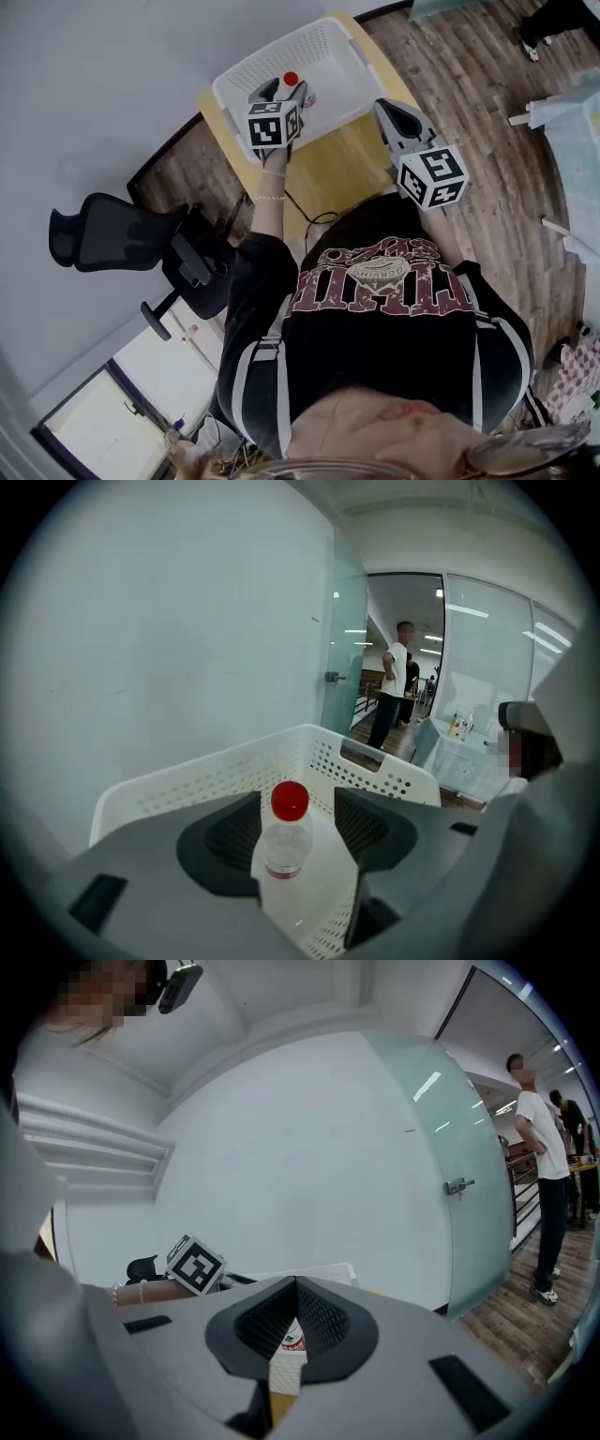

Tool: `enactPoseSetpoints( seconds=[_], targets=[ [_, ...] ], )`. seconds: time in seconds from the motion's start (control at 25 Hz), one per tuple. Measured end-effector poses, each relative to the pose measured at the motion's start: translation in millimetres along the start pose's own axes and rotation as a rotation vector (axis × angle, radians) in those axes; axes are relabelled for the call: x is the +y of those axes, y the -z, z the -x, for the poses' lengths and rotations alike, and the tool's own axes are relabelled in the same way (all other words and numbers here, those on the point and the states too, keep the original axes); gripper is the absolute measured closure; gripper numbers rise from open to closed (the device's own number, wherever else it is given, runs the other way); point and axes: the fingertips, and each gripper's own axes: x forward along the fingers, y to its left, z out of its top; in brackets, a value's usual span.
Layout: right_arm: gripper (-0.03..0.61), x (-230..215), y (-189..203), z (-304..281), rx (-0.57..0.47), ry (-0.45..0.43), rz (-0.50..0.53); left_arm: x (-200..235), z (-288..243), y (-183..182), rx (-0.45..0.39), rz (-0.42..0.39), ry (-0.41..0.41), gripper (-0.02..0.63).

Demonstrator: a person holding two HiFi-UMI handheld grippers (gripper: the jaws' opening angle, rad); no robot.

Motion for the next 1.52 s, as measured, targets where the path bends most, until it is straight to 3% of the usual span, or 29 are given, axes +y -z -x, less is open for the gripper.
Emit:
enactPoseSetpoints(
  seconds=[0.72,1.52],
  targets=[
    [0.561,-23.3,4.4,4.3,0.007,0.034,-0.022,7.0,-46.8,22.4,0.169,-0.067,0.024,0.324],
    [0.561,-24.0,9.4,7.9,0.014,0.023,-0.026,12.4,-35.6,21.0,0.144,-0.094,-0.007,0.364]
  ],
)
